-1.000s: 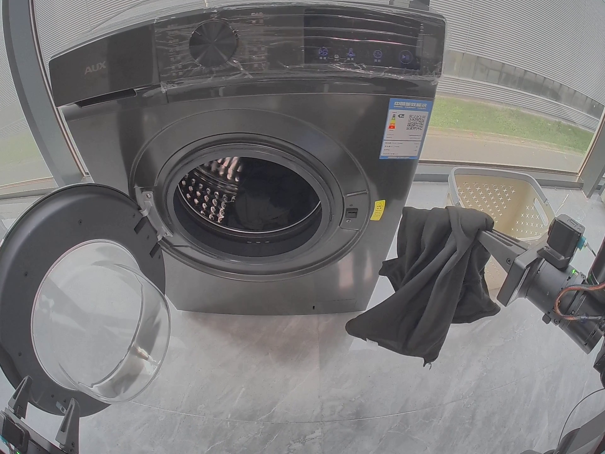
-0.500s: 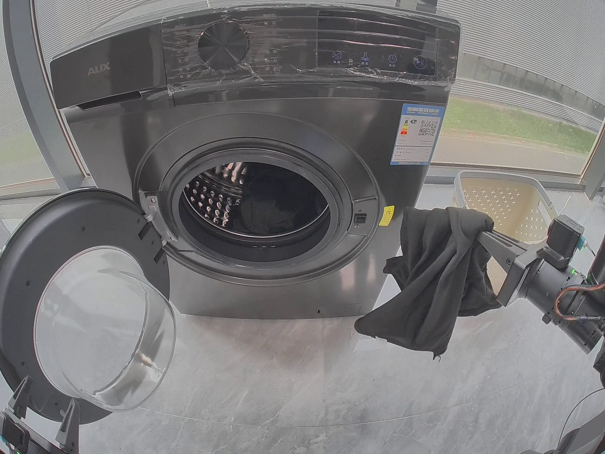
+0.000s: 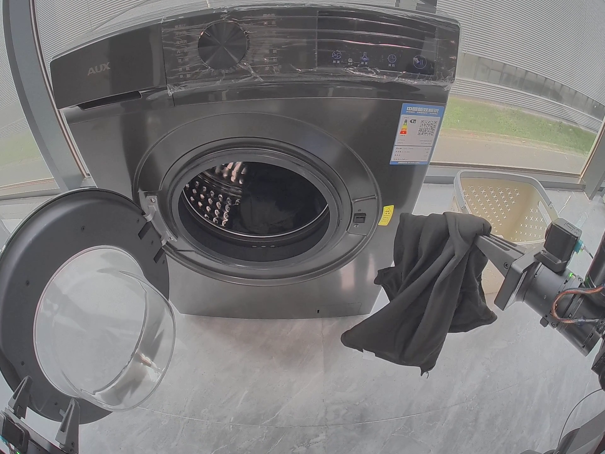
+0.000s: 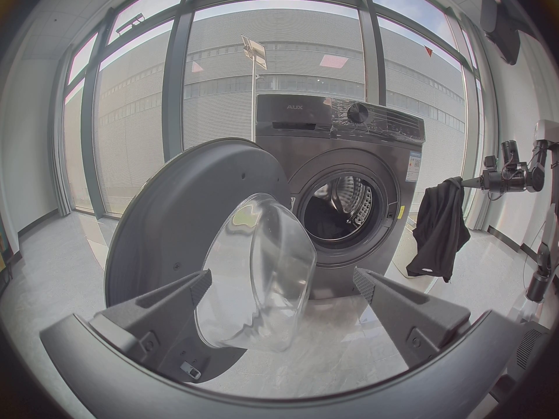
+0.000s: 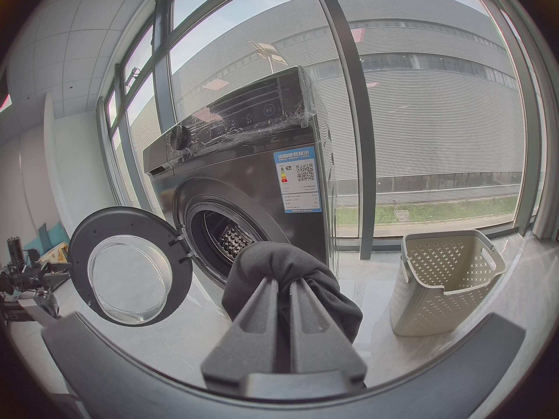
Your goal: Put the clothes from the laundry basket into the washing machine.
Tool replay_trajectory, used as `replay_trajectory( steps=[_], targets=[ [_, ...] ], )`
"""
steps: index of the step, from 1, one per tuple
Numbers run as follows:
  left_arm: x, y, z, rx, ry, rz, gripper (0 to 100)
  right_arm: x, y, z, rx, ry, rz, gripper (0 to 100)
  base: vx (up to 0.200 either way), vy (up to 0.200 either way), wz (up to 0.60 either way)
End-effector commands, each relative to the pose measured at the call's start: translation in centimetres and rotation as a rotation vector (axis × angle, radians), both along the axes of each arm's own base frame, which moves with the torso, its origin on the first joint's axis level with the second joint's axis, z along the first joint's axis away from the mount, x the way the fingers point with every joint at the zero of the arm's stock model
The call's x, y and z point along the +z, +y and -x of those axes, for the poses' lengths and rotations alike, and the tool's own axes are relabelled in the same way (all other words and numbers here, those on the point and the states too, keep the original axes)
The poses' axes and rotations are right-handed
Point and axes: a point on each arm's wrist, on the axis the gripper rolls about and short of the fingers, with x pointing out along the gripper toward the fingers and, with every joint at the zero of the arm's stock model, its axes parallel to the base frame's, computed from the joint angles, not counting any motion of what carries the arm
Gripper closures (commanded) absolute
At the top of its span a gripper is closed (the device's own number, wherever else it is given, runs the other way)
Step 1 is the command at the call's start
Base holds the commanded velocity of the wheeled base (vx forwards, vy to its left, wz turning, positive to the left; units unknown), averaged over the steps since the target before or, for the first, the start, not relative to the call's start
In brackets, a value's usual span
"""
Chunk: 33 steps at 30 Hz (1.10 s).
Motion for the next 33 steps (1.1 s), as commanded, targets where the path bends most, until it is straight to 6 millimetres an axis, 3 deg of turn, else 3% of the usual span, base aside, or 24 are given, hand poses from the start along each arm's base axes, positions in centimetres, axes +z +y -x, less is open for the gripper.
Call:
replay_trajectory(
  steps=[1,11,19,26,33],
  targets=[
    [-0.4,0.0,0.0,0.0,-0.002,0.001,0,-0.1,0.0,0.0,0.001,0.004,0.001,100,0.0,0.2,0.0],
    [-0.4,0.0,0.0,0.0,-0.005,-0.01,0,0.0,2.0,1.1,0.113,0.017,-0.019,100,0.0,0.0,0.0],
    [-0.4,0.0,0.0,0.002,-0.005,-0.01,0,-1.7,3.8,2.1,0.223,0.086,0.006,100,0.0,0.0,0.0],
    [-0.4,0.0,0.0,0.002,-0.005,-0.021,0,-1.9,5.1,2.2,0.277,0.108,-0.001,100,0.0,0.0,0.0],
    [-0.5,0.0,0.0,0.005,-0.002,-0.038,0,-1.7,7.6,0.4,0.285,0.085,-0.037,100,0.0,0.0,0.0]
  ],
)
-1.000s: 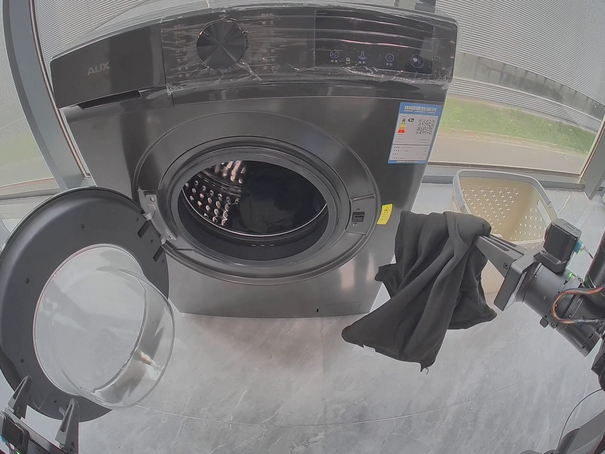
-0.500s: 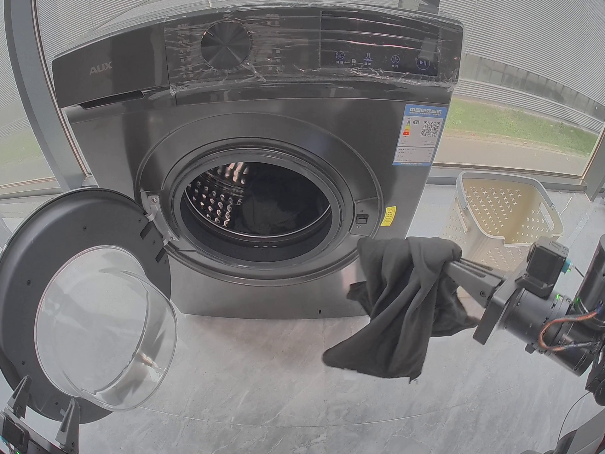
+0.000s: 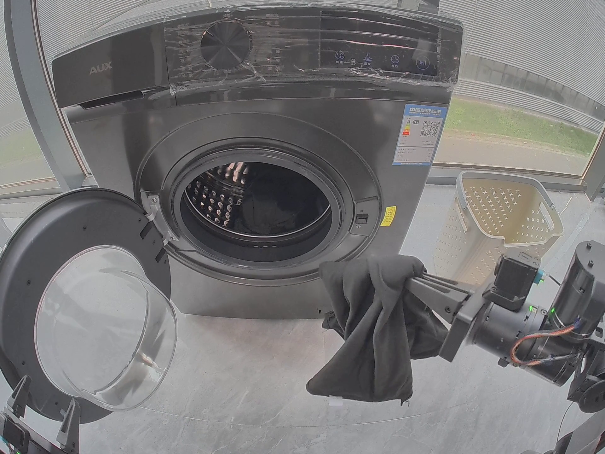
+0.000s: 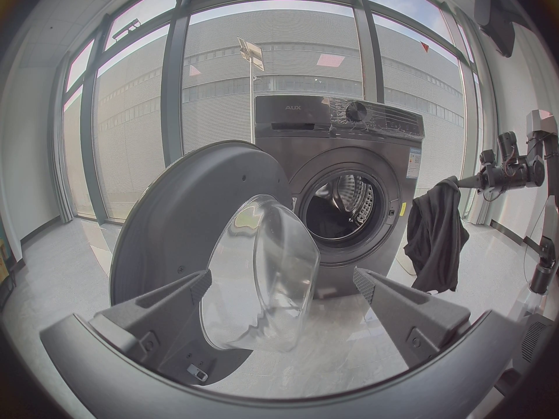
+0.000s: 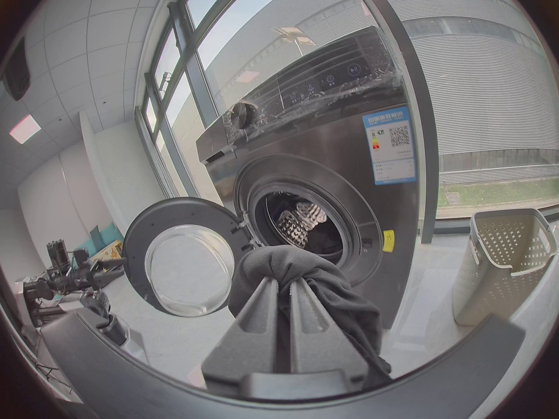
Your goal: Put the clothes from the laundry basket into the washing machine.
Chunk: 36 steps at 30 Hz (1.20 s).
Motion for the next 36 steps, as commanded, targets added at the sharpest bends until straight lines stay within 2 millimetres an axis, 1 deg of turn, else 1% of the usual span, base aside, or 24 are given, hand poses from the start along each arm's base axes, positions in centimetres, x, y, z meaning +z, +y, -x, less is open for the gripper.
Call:
replay_trajectory(
  steps=[1,4,9,14,15,17,19,21,25,27,29,30,31,32,36],
  targets=[
    [-0.5,0.0,0.0,0.001,0.001,-0.007,0,-0.4,1.8,-1.5,-0.004,-0.006,-0.003,100,0.0,0.0,0.0],
    [-0.5,0.0,0.0,-0.008,0.0,-0.022,0,-0.4,2.7,-2.3,-0.013,-0.017,-0.014,100,0.0,0.0,0.0],
    [-0.5,-0.1,0.0,-0.034,-0.002,-0.028,0,-0.7,3.6,-3.8,-0.106,-0.015,-0.014,100,0.0,0.0,0.0],
    [-0.3,-0.1,0.0,-0.035,-0.016,-0.021,0,0.3,4.5,-4.5,-0.127,-0.03,-0.058,100,0.0,0.0,0.0],
    [1.2,-0.1,0.4,-0.043,-0.088,-0.001,0,0.4,4.7,-4.9,-0.138,-0.033,-0.062,100,0.0,0.0,0.0],
    [5.1,-0.2,1.3,-0.083,-0.191,0.027,0,0.6,5.1,-5.4,-0.149,-0.04,-0.072,100,0.0,0.0,0.0],
    [7.1,-0.2,0.9,-0.129,-0.163,0.028,0,0.7,5.8,-5.9,-0.146,-0.045,-0.086,100,0.0,0.0,0.0],
    [7.4,-0.4,-0.1,-0.19,-0.088,0.025,0,1.0,6.7,-6.4,-0.136,-0.045,-0.115,100,0.0,0.0,0.0],
    [7.7,-0.8,-3.2,-0.356,0.083,0.005,0,1.7,8.0,-6.7,-0.105,-0.056,-0.163,100,0.0,0.0,0.0],
    [7.8,-0.9,-4.7,-0.409,0.14,0.008,0,1.7,8.2,-6.7,-0.099,-0.06,-0.173,100,0.0,0.0,0.0],
    [8.0,-1.0,-6.6,-0.456,0.185,-0.008,0,2.0,8.2,-6.7,-0.098,-0.072,-0.188,100,0.0,0.0,0.0],
    [8.0,-1.1,-6.8,-0.464,0.191,-0.011,0,2.0,8.2,-6.7,-0.098,-0.072,-0.188,100,0.0,0.0,0.0],
    [8.2,-1.2,-8.1,-0.504,0.202,-0.021,0,2.0,8.1,-6.8,-0.101,-0.077,-0.193,100,0.0,0.0,0.0],
    [8.3,-1.4,-8.8,-0.527,0.208,-0.024,0,2.1,8.1,-6.8,-0.101,-0.078,-0.197,100,0.0,0.0,0.0],
    [8.2,-2.8,-11.5,-0.645,0.261,-0.016,0,2.1,8.0,-6.8,-0.102,-0.076,-0.196,100,0.0,0.0,0.0]
  ],
)
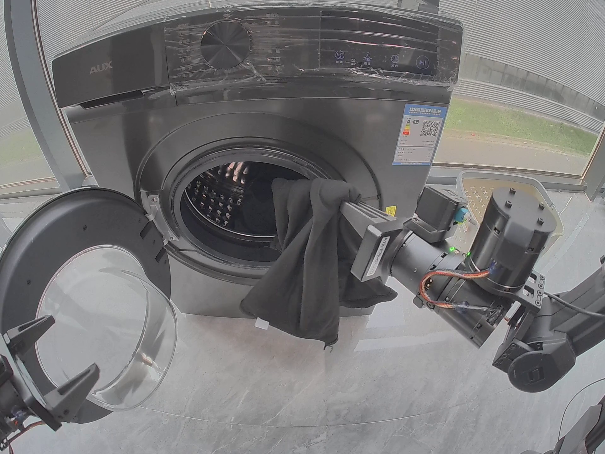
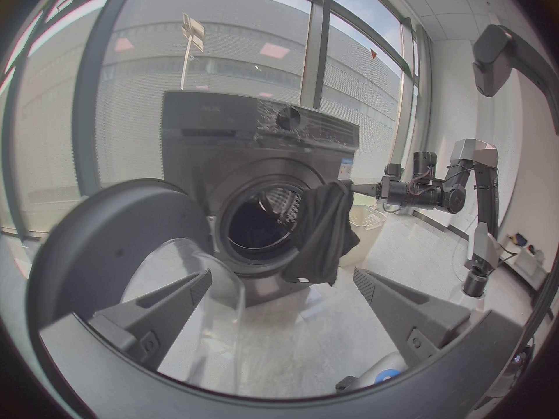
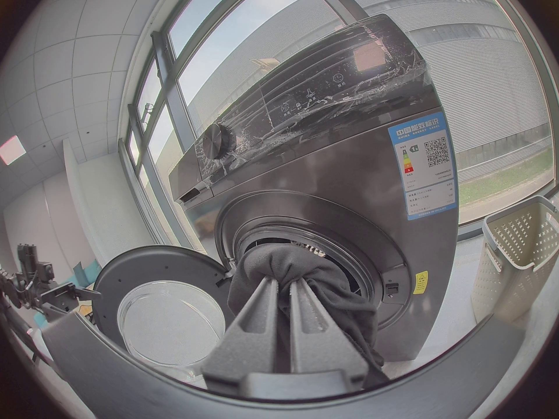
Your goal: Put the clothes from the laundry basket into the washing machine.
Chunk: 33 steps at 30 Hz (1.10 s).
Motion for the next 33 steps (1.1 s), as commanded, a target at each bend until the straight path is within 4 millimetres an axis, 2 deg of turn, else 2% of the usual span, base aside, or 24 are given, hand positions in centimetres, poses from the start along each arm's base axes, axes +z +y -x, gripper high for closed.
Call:
replay_trajectory(
  steps=[1,3,9,18,22,33],
  targets=[
    [-0.4,-1.7,-5.8,-0.197,0.177,-0.024,0,0.0,0.6,-0.4,0.007,-0.006,-0.02,100,0.0,0.0,0.0],
    [-0.9,-2.8,-7.9,-0.251,0.226,-0.036,0,0.0,0.7,-0.4,0.009,-0.006,-0.018,100,0.0,0.0,0.0],
    [-2.3,-5.1,-12.3,-0.289,0.268,-0.057,0,-0.1,0.8,-0.3,0.01,-0.004,-0.018,100,0.0,0.0,0.0],
    [-5.4,-8.3,-16.4,-0.335,0.316,-0.085,0,0.0,0.7,-0.3,0.012,-0.006,-0.02,100,0.0,0.0,0.0],
    [-6.6,-9.0,-17.8,-0.341,0.337,-0.088,0,0.0,0.7,-0.1,0.013,-0.005,-0.019,100,0.0,0.0,0.0],
    [-8.9,-9.8,-19.7,-0.338,0.355,-0.091,0,0.0,1.1,0.3,0.033,-0.006,-0.02,100,0.0,0.0,0.0]
  ],
)
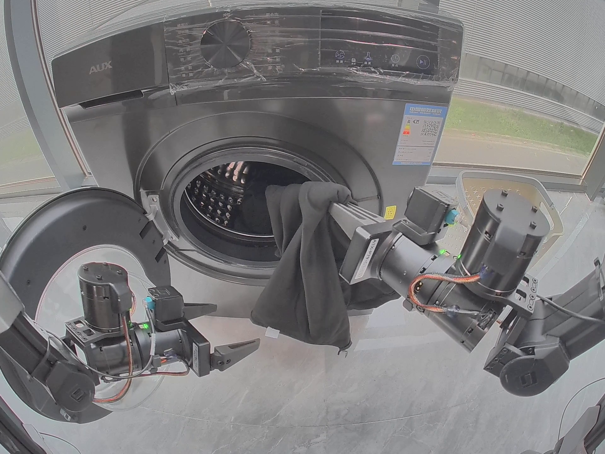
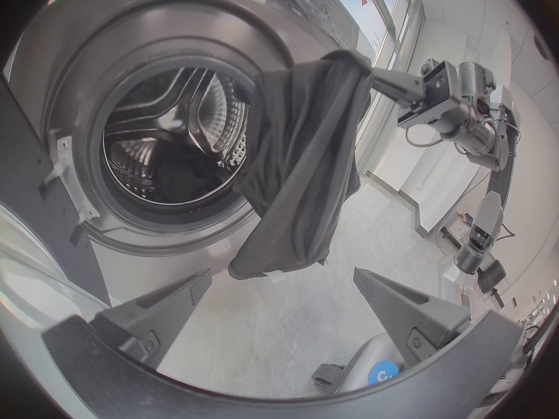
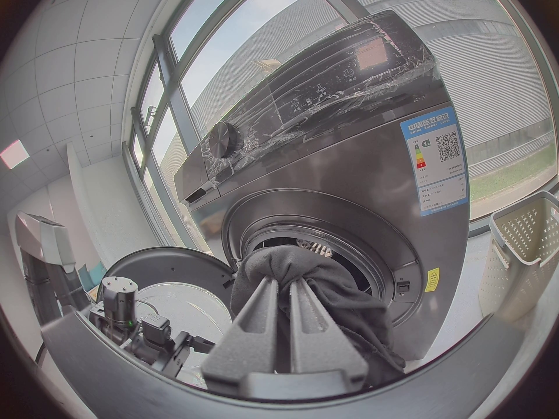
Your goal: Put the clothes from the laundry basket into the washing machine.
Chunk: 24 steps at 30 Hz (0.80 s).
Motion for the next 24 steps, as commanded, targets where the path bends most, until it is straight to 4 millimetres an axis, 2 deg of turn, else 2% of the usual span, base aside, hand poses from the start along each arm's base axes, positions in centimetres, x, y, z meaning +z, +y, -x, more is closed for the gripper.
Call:
replay_trajectory(
  steps=[1,8,19,24],
  targets=[
    [-2.0,-0.5,-1.0,-0.002,0.058,-0.023,0,0.0,0.2,0.2,0.007,0.0,-0.001,100,0.0,0.0,0.0],
    [-2.8,-0.8,-1.6,-0.002,0.083,-0.026,0,0.1,0.2,0.3,0.01,-0.013,-0.014,100,0.0,0.0,0.0],
    [-4.3,-1.9,-4.7,0.041,0.032,0.007,0,-0.2,0.5,0.8,0.025,-0.006,-0.008,100,0.0,0.0,0.0],
    [-4.9,-2.4,-5.4,0.04,0.03,0.013,0,-0.1,0.4,0.9,0.027,-0.007,-0.007,100,0.0,0.0,0.0]
  ],
)
